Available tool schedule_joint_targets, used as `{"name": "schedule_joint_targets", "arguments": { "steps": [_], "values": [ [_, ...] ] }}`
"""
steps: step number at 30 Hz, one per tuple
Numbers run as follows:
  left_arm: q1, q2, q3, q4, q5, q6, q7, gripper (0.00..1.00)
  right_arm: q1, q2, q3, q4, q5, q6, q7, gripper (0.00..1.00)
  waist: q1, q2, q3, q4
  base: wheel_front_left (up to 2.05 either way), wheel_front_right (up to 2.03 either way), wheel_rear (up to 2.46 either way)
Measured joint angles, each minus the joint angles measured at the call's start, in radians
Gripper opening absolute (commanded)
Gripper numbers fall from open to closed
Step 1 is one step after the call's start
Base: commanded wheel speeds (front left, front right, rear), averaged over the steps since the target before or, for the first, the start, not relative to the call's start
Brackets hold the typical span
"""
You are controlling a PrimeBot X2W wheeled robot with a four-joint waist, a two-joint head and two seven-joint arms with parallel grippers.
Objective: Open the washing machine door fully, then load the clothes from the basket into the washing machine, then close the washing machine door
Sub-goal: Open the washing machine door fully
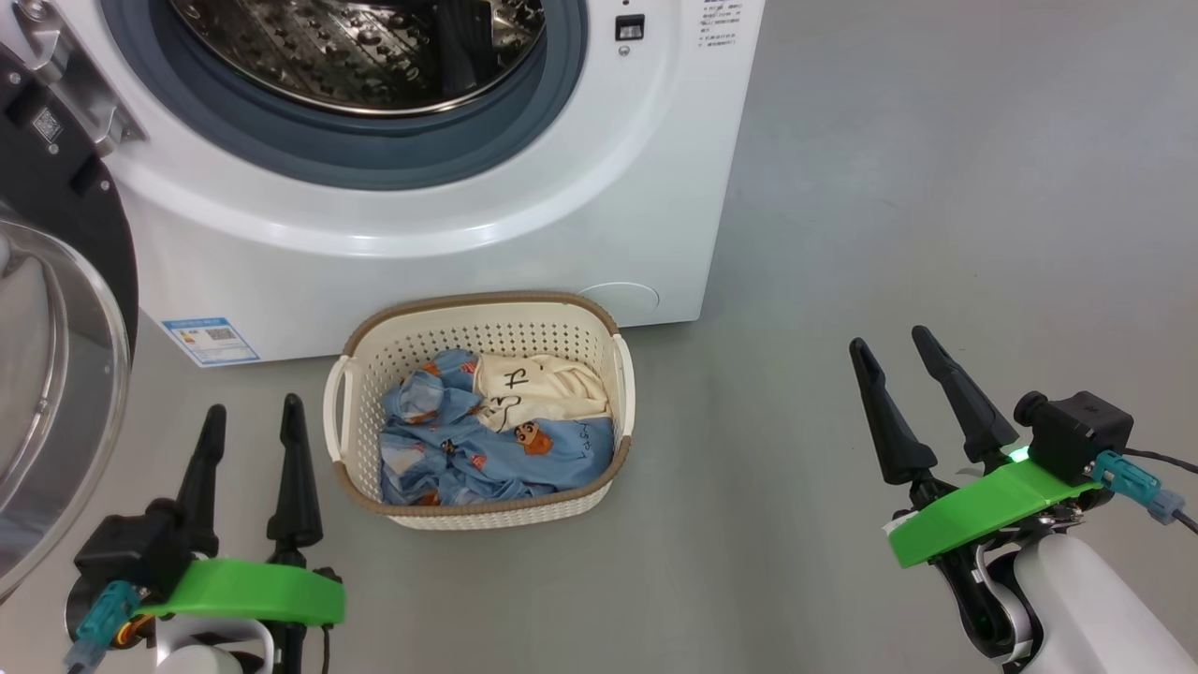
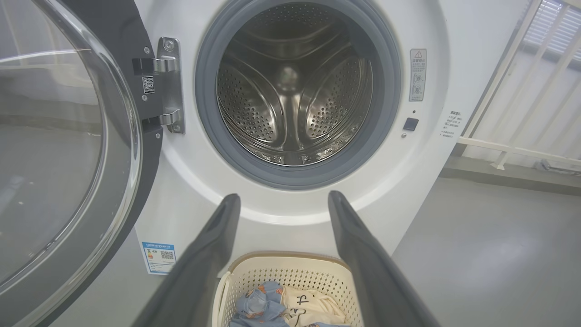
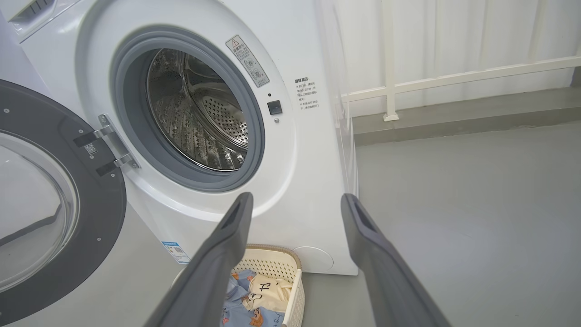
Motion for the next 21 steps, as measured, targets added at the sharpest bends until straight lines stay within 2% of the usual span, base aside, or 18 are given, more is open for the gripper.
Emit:
{"name": "schedule_joint_targets", "arguments": {
  "steps": [21],
  "values": [
    [0.000,-0.016,0.005,0.015,0.039,-0.002,-0.001,1.00,-0.003,0.000,0.000,0.006,-0.009,0.000,0.000,1.00,0.0000,0.0000,-0.012,0.001,0.00,0.00,0.00]
  ]
}}
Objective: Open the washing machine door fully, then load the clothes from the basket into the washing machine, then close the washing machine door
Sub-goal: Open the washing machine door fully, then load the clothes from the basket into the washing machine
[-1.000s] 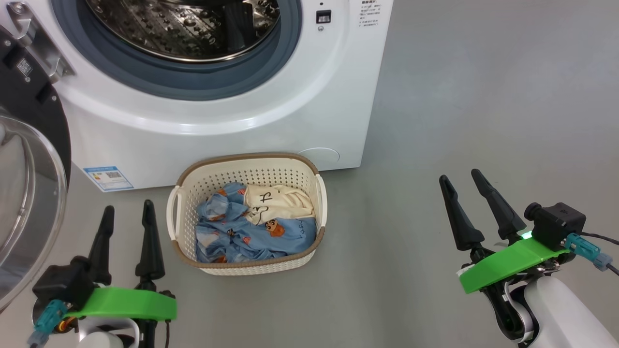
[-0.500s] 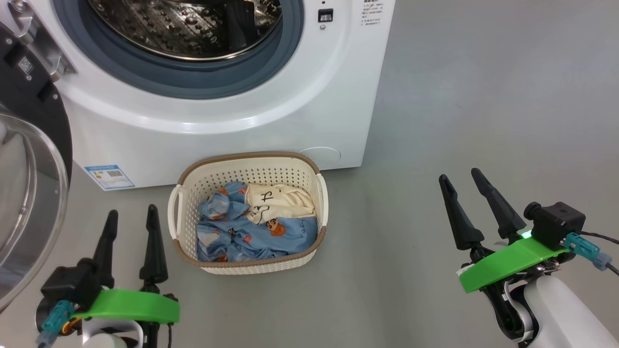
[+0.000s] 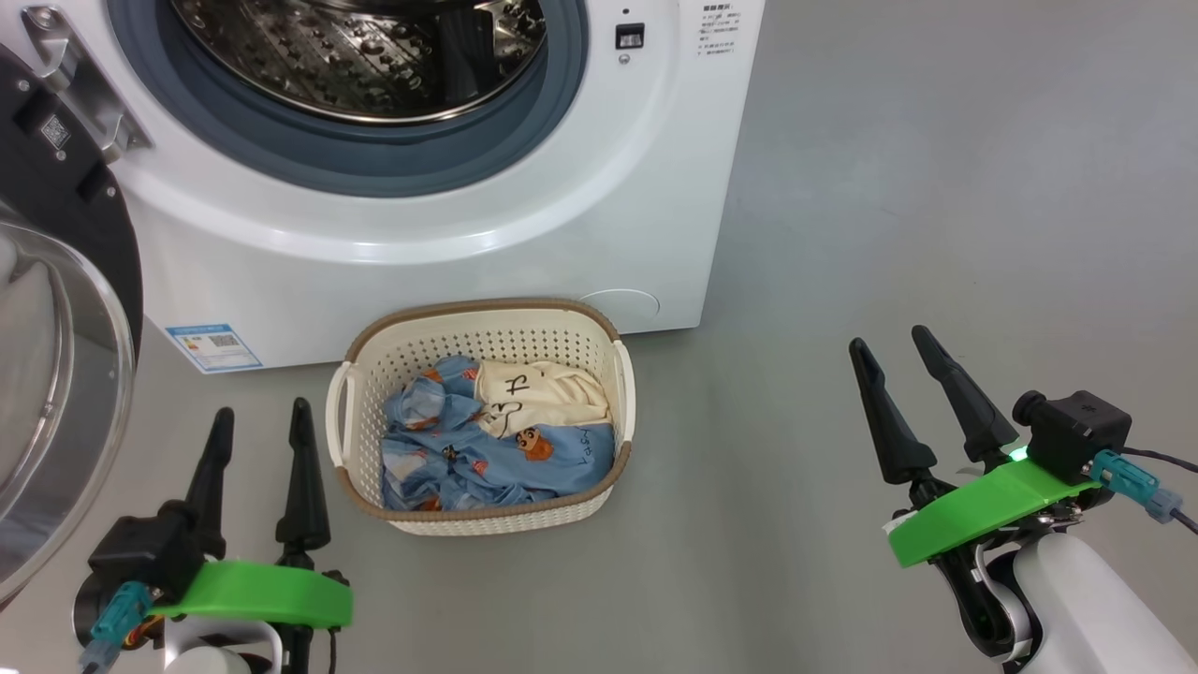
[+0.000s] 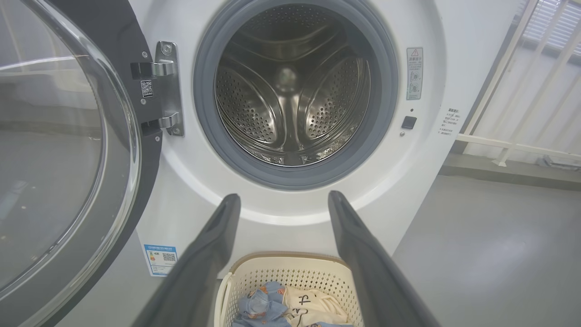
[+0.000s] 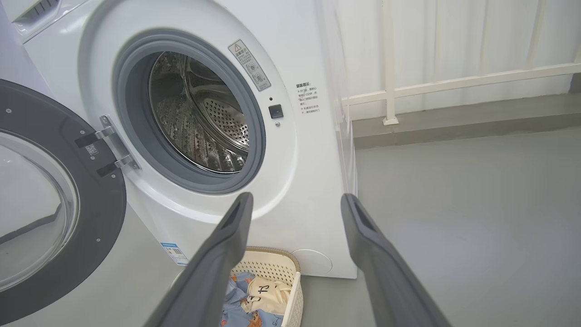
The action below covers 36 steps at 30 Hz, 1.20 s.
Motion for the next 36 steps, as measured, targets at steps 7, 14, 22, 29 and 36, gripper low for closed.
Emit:
{"name": "schedule_joint_targets", "arguments": {
  "steps": [7,14,22,29,36],
  "values": [
    [0.000,-0.003,0.007,-0.002,0.007,-0.009,0.000,1.00,0.000,0.001,0.000,0.001,-0.001,0.000,0.000,1.00,-0.0001,0.0000,-0.001,-0.001,0.05,-0.05,0.00],
    [0.000,-0.009,0.015,-0.013,0.010,-0.016,0.000,1.00,0.000,0.002,0.000,0.001,-0.001,0.000,0.000,1.00,-0.0001,0.0000,0.001,-0.003,0.77,-0.77,0.00],
    [0.000,-0.019,0.022,-0.014,0.017,-0.025,0.000,1.00,0.000,0.002,0.000,0.001,-0.001,0.000,0.000,1.00,0.0000,0.0000,0.003,-0.002,1.34,-1.34,0.00],
    [0.000,-0.029,0.030,-0.014,0.018,-0.035,0.000,1.00,0.000,0.002,0.000,0.001,-0.001,0.000,0.000,1.00,-0.0001,0.0000,0.001,-0.002,0.83,-0.83,0.00],
    [0.000,-0.031,0.037,-0.014,0.026,-0.044,0.000,1.00,0.000,0.001,0.000,0.001,-0.001,0.000,0.000,1.00,-0.0001,0.0000,-0.003,-0.002,0.10,-0.10,0.00]
  ]
}}
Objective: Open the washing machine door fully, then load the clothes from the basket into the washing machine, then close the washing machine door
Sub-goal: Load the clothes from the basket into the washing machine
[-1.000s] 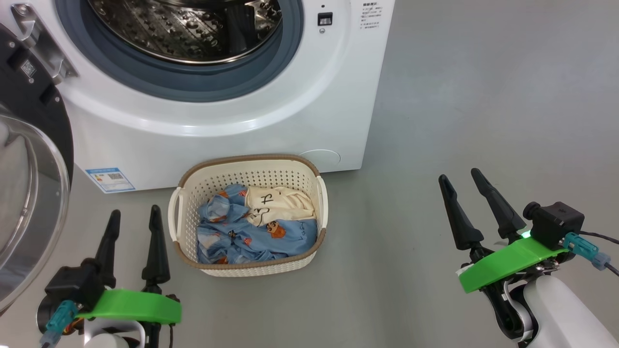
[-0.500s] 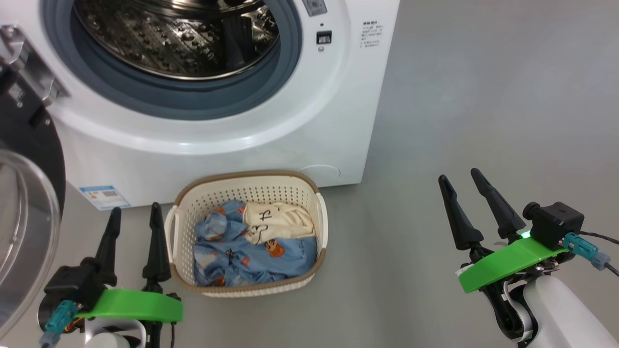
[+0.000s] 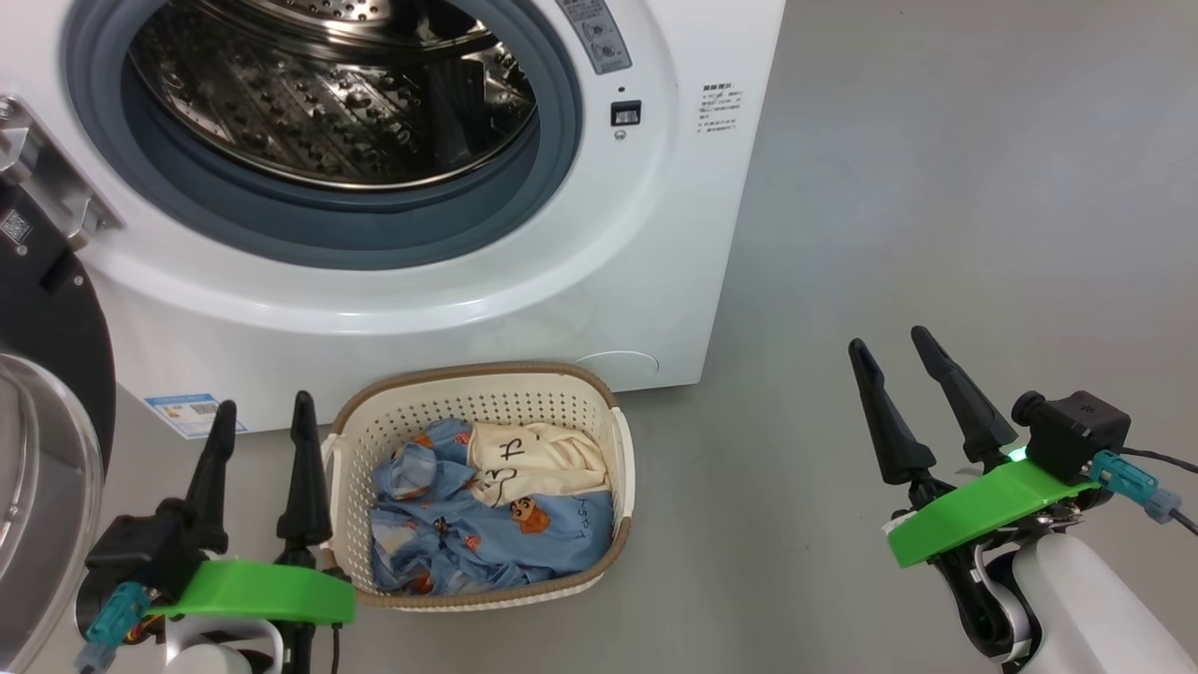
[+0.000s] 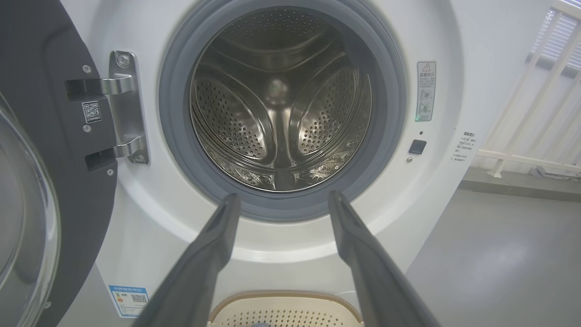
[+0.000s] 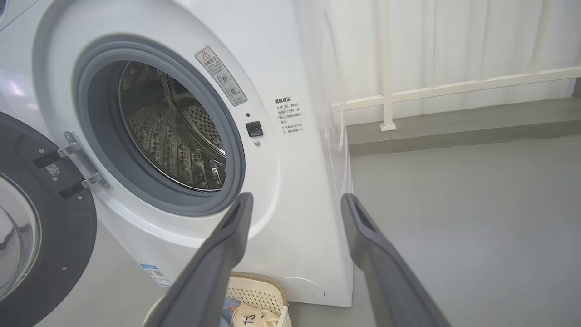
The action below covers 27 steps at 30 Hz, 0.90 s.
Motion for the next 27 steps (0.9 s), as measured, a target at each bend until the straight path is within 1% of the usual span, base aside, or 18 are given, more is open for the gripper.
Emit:
{"name": "schedule_joint_targets", "arguments": {
  "steps": [27],
  "values": [
    [0.001,-0.010,0.010,0.010,0.016,-0.007,0.000,1.00,0.000,-0.001,0.005,0.005,0.000,0.000,0.000,1.00,0.0000,0.0000,-0.026,0.003,0.00,0.00,0.00]
  ]
}}
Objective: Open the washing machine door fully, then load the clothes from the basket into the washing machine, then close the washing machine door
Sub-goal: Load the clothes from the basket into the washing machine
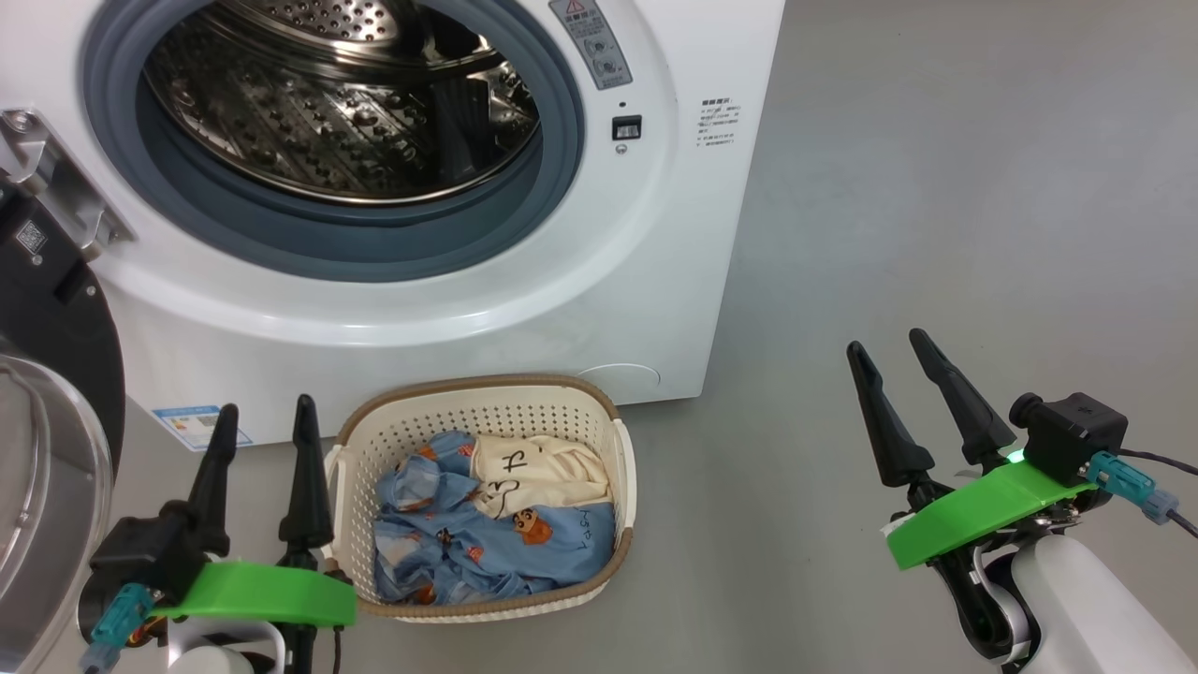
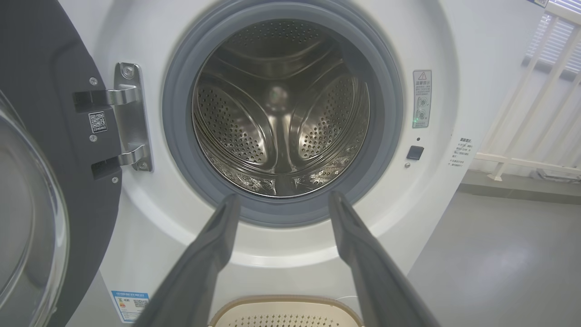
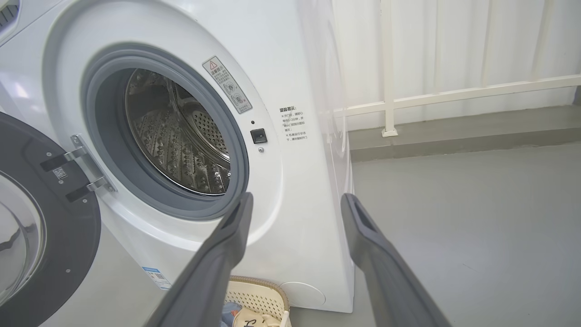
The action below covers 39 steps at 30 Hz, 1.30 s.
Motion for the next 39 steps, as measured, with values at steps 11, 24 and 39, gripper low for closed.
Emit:
{"name": "schedule_joint_targets", "arguments": {
  "steps": [11,24,39],
  "values": [
    [0.000,-0.001,0.000,0.013,0.002,0.000,0.000,1.00,0.000,0.000,-0.002,0.001,0.000,0.000,0.000,1.00,0.0000,0.0000,0.012,-0.001,0.00,0.00,0.00],
    [-0.013,-0.011,-0.025,0.055,0.002,0.001,0.010,1.00,-0.001,0.002,-0.018,0.006,0.009,0.000,0.000,1.00,0.0000,0.0000,0.070,-0.018,0.00,0.00,0.00],
    [-0.140,-0.012,-0.071,0.208,0.001,-0.010,0.044,1.00,-0.044,0.023,-0.044,0.007,0.009,0.000,0.000,1.00,0.0000,0.0000,0.197,-0.056,0.00,0.00,0.00]
  ]
}}
